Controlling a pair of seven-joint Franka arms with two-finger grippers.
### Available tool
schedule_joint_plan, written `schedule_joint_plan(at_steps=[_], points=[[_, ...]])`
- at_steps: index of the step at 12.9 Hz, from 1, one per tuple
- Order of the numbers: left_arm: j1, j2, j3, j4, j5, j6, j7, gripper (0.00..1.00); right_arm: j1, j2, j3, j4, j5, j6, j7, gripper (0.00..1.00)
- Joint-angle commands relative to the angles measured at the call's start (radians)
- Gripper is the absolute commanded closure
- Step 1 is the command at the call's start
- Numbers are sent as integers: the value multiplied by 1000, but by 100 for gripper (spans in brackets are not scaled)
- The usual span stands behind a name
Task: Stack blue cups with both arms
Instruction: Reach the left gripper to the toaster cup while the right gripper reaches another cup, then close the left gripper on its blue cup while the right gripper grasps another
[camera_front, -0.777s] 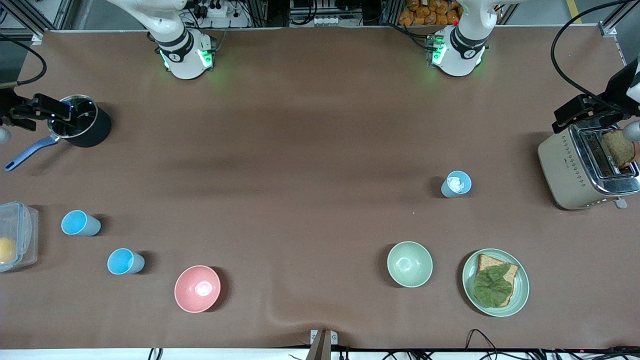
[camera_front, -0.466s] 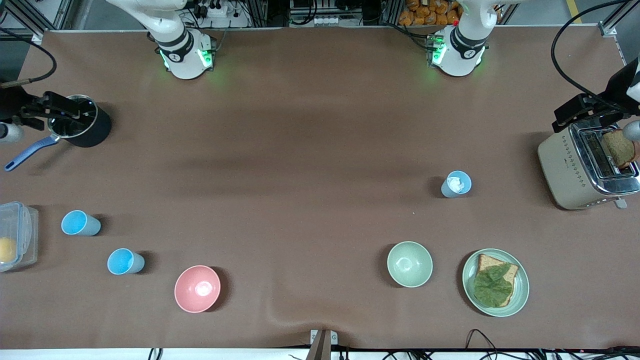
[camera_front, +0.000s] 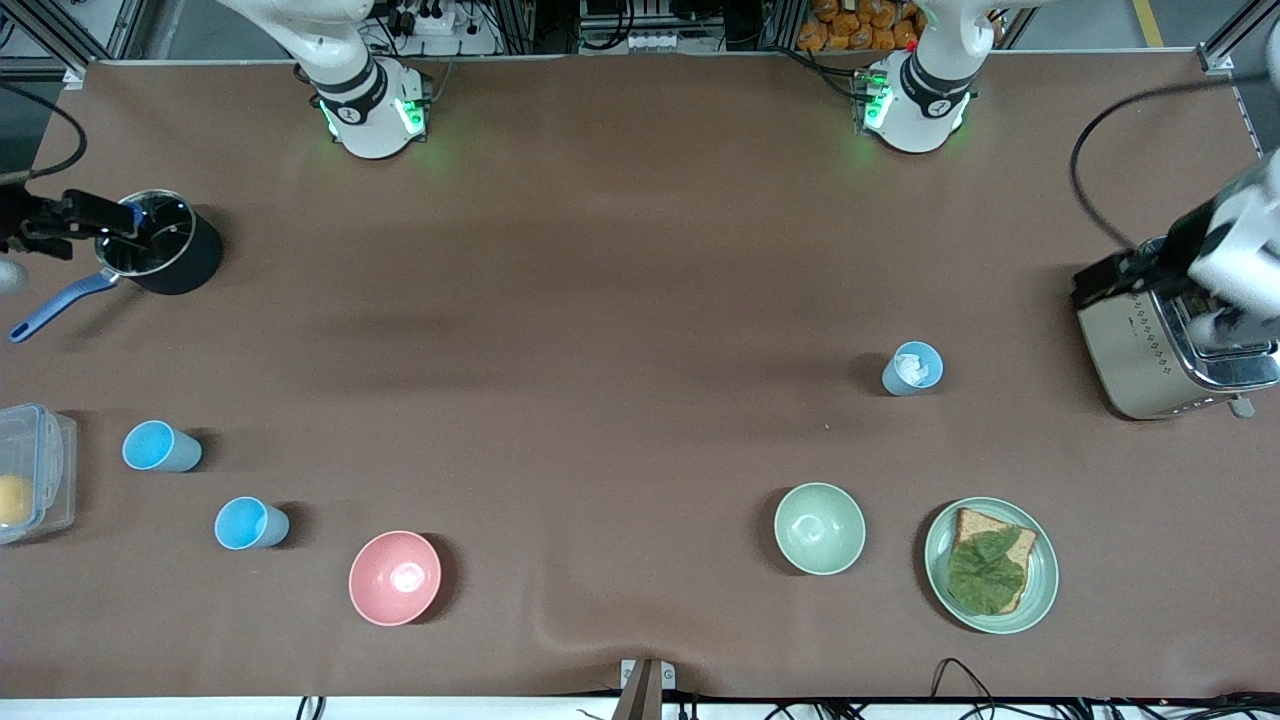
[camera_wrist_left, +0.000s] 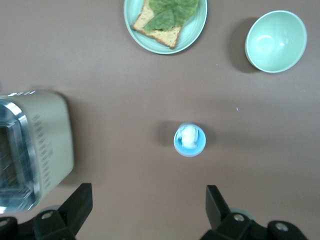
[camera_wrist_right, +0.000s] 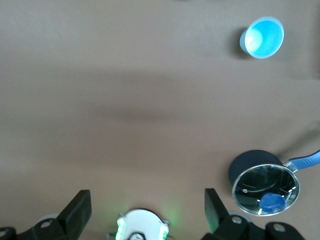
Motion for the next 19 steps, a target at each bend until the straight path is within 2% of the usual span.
schedule_joint_plan(at_steps=[1, 3, 4, 8, 10, 11, 13, 15, 16, 18, 19], points=[[-2, -22, -12, -275, -13, 298, 25, 0, -75, 187, 8, 40, -3, 59, -96, 0], [-5, -12, -12, -463, -5, 570, 27, 0, -63, 275, 8, 42, -47, 147, -102, 0], [-5, 3, -14, -510, -5, 633, 27, 0, -44, 341, 8, 43, -110, 238, -101, 0], [-7, 89, -14, -536, -4, 646, 27, 0, 3, 465, 8, 43, -230, 511, -110, 0], [-7, 95, -23, -556, -5, 648, 27, 0, -4, 519, 8, 43, -274, 630, -113, 0], [-5, 97, -26, -568, -5, 652, 25, 4, -4, 530, 8, 43, -282, 671, -113, 0], [-5, 113, -28, -575, -5, 654, 27, 20, 4, 548, 8, 43, -284, 704, -113, 0], [-5, 136, -28, -570, -5, 657, 27, 23, -15, 570, 8, 39, -281, 774, -128, 0], [-7, 147, -28, -570, -5, 668, 27, 28, -27, 573, 8, 38, -276, 785, -168, 0], [-7, 169, -29, -567, -7, 669, 25, 52, -38, 576, 10, 34, -271, 784, -182, 0], [-8, 176, -29, -566, -10, 671, 25, 72, -49, 579, 10, 31, -270, 784, -182, 0]])
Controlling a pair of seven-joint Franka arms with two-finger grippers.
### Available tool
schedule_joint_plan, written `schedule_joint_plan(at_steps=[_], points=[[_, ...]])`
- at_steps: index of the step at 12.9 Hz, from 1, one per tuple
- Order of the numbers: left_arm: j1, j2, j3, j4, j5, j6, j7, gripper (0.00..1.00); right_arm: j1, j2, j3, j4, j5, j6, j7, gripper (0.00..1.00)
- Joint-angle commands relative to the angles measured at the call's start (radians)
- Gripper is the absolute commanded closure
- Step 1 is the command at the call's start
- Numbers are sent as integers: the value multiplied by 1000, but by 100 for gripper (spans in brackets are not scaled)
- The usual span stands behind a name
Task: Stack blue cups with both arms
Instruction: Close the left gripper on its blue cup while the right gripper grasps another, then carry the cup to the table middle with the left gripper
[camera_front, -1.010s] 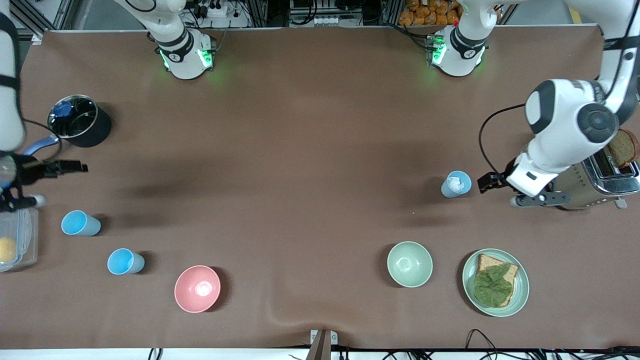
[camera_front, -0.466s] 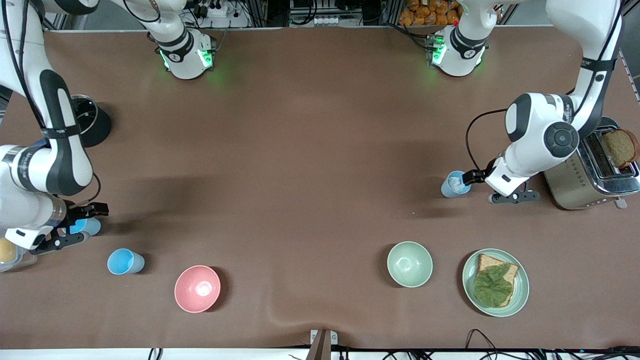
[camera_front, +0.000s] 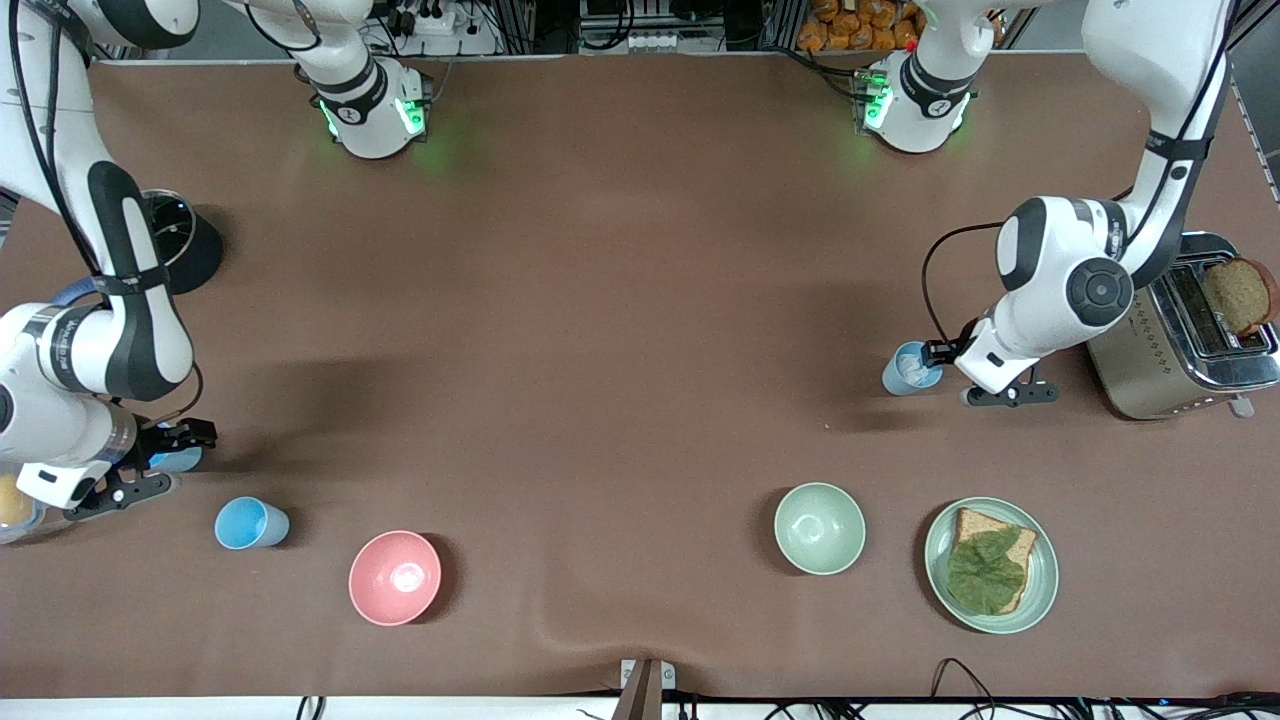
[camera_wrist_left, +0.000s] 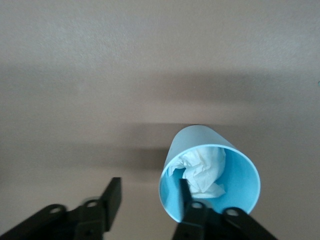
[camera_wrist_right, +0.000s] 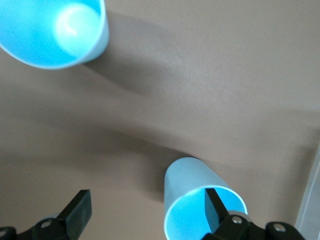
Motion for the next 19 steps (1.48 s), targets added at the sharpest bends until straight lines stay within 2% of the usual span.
schedule_joint_plan(at_steps=[1, 4, 6, 7, 8, 9, 10, 11, 13, 15, 17, 19], points=[[0, 18, -5, 0, -16, 19, 23, 100, -36, 27, 14, 15, -7, 0, -25, 0], [0, 9, -30, 14, -18, 16, 7, 100, -57, 47, 14, 14, -2, -4, -100, 0], [0, 6, -95, 51, -19, 2, -76, 100, -76, 69, 14, 14, 45, 2, -146, 0], [0, 3, -142, 66, -19, -4, -147, 100, -83, 76, 14, 15, 74, 2, -180, 38], [-2, 1, -202, 81, -19, -27, -237, 100, -83, 76, 14, 15, 76, 3, -223, 83], [-9, 6, -266, 92, -19, -38, -340, 100, -86, 79, 13, 15, 75, 10, -284, 100], [-35, 18, -321, 103, -19, -36, -452, 100, -88, 77, 13, 15, 72, 41, -364, 100], [-93, 27, -348, 120, -13, -36, -564, 100, -92, 80, 13, 14, 72, 77, -443, 100], [-248, 80, -347, 190, -10, -36, -795, 100, -99, 80, 13, 17, 72, 76, -489, 100], [-386, 180, -341, 299, -4, -38, -980, 100, -80, 61, 14, 21, 73, 54, -483, 100], [-466, 275, -336, 386, 14, -38, -1077, 100, -39, 15, 20, 41, 76, -63, -467, 100], [-529, 347, -334, 439, 56, -36, -1166, 100, 27, -73, 22, 49, 76, -211, -452, 100]])
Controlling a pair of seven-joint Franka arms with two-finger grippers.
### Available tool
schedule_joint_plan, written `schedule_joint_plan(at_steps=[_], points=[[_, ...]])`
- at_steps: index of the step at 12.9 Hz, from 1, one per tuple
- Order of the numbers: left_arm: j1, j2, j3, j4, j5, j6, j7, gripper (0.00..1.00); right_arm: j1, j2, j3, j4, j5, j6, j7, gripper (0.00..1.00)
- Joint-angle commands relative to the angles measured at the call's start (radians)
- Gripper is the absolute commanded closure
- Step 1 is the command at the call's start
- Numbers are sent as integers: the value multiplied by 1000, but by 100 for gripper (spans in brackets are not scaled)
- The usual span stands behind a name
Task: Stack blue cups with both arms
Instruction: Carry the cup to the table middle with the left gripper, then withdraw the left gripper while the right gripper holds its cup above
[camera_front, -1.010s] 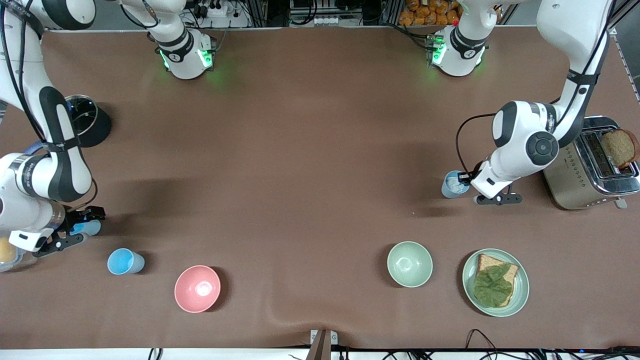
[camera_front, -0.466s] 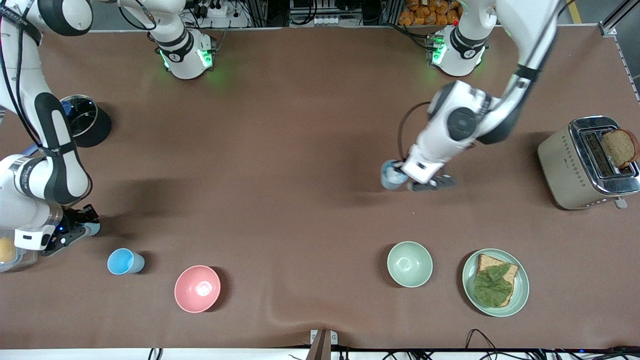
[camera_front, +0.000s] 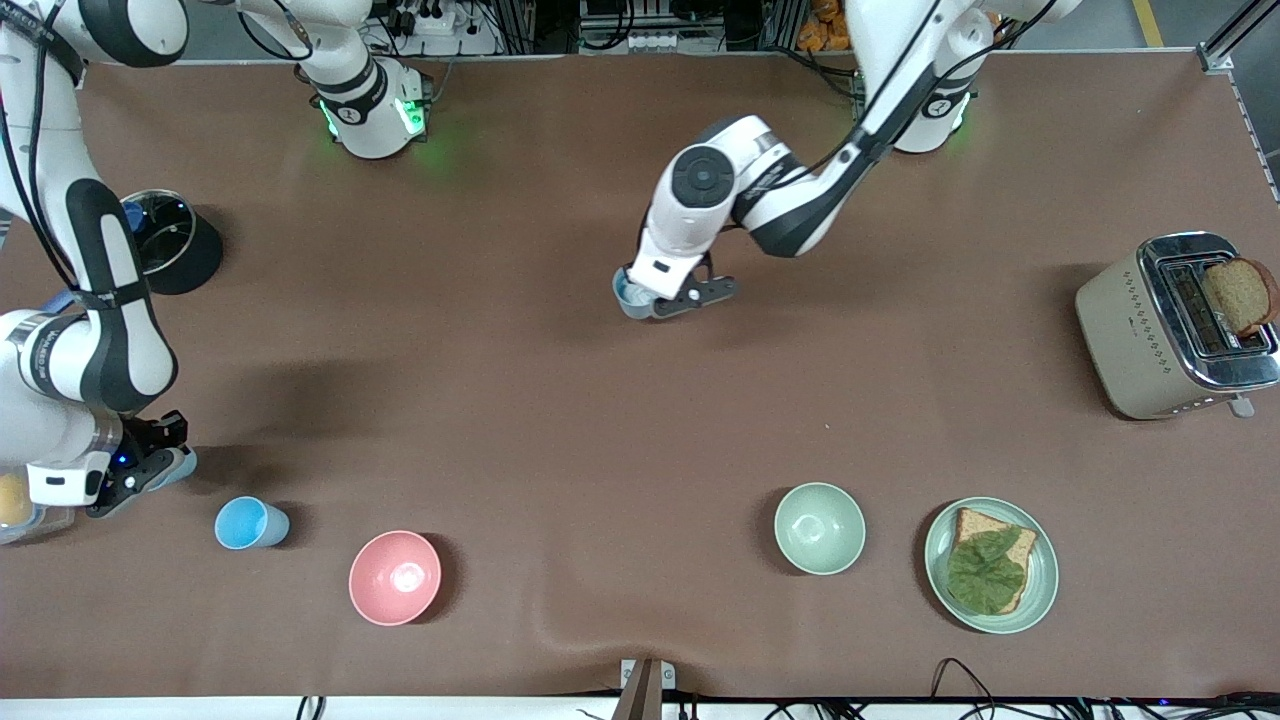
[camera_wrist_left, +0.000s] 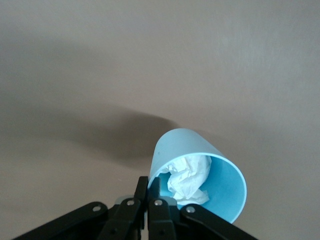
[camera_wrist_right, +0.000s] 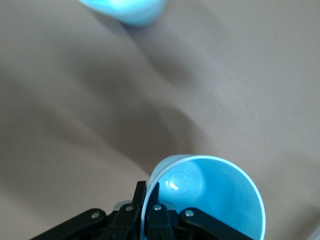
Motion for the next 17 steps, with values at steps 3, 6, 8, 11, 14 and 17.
schedule_joint_plan(at_steps=[3, 6, 8, 11, 14, 17], points=[[-59, 134, 16, 147, 109, -23, -129, 99, 206, -180, 4, 25, 24, -250, 66, 100], [-40, 99, 16, 147, 109, -51, -133, 0, 285, -228, 47, 25, 101, -305, 284, 100], [-13, 0, 18, 148, 109, -136, -132, 0, 340, -243, 46, 16, 207, -316, 422, 100], [71, -206, 15, 148, 111, -288, -71, 0, 455, -283, 46, -47, 218, -281, 660, 100], [203, -358, 16, 150, 111, -417, 194, 0, 574, -375, 47, -231, 261, -86, 908, 100], [390, -449, 16, 156, 105, -508, 539, 0, 762, -377, 46, -234, 263, -22, 1249, 100]])
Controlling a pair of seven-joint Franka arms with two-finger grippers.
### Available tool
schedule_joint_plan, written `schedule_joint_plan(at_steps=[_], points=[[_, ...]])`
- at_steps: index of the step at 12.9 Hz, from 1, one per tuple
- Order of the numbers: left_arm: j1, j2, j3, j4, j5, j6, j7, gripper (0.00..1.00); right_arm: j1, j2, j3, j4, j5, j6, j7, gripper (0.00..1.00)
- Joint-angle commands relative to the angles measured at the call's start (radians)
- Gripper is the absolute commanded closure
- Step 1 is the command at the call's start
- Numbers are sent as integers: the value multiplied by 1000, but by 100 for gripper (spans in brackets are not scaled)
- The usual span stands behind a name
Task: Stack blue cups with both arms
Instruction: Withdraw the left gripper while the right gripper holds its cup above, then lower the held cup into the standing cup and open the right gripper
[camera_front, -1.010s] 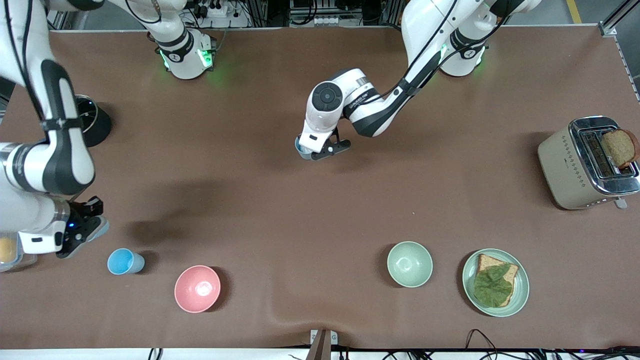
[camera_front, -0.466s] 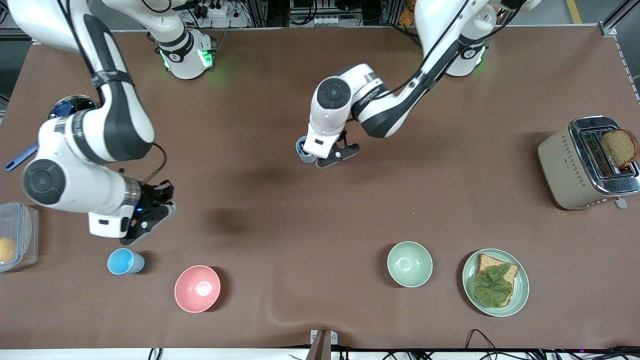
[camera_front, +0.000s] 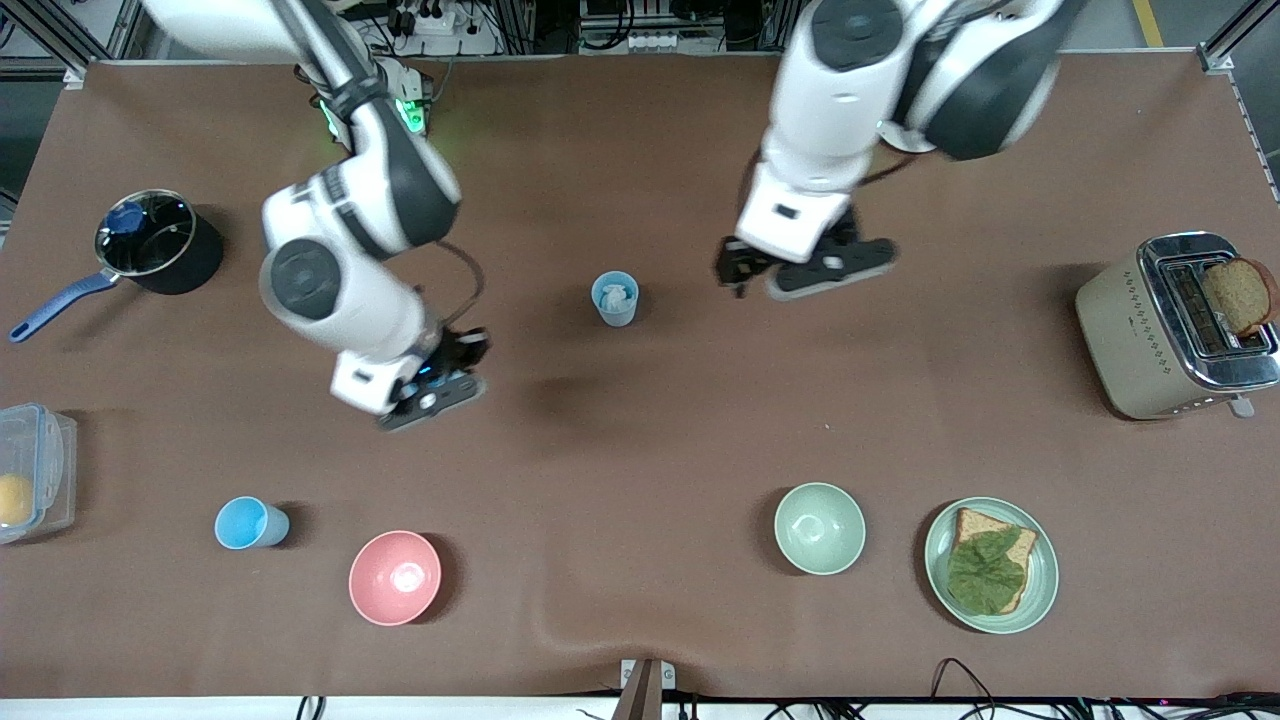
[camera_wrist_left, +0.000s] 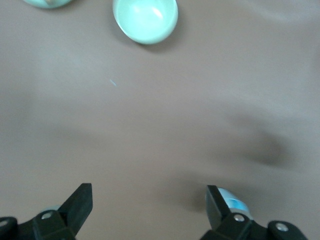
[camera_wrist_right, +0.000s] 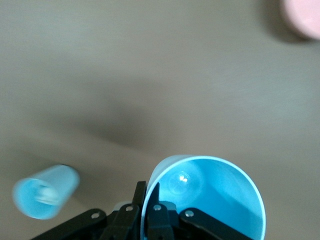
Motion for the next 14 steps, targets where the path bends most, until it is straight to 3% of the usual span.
schedule_joint_plan(at_steps=[1, 4, 8, 11, 14], points=[[147, -68, -10, -20, 3, -57, 238, 0, 145, -49, -14, -53, 14, 56, 274, 100], [223, -76, -10, 56, -2, -161, 294, 0, 299, -35, -17, -54, 4, 56, 526, 100], [316, -84, 11, 86, -5, -195, 456, 0, 403, 54, -18, -55, -25, 54, 762, 100], [147, -87, 268, 86, -7, -229, 556, 0, 439, 105, -21, -50, -42, 68, 867, 100], [151, -103, 336, 84, -17, -230, 671, 0, 436, 111, -21, -47, -94, 123, 866, 100]])
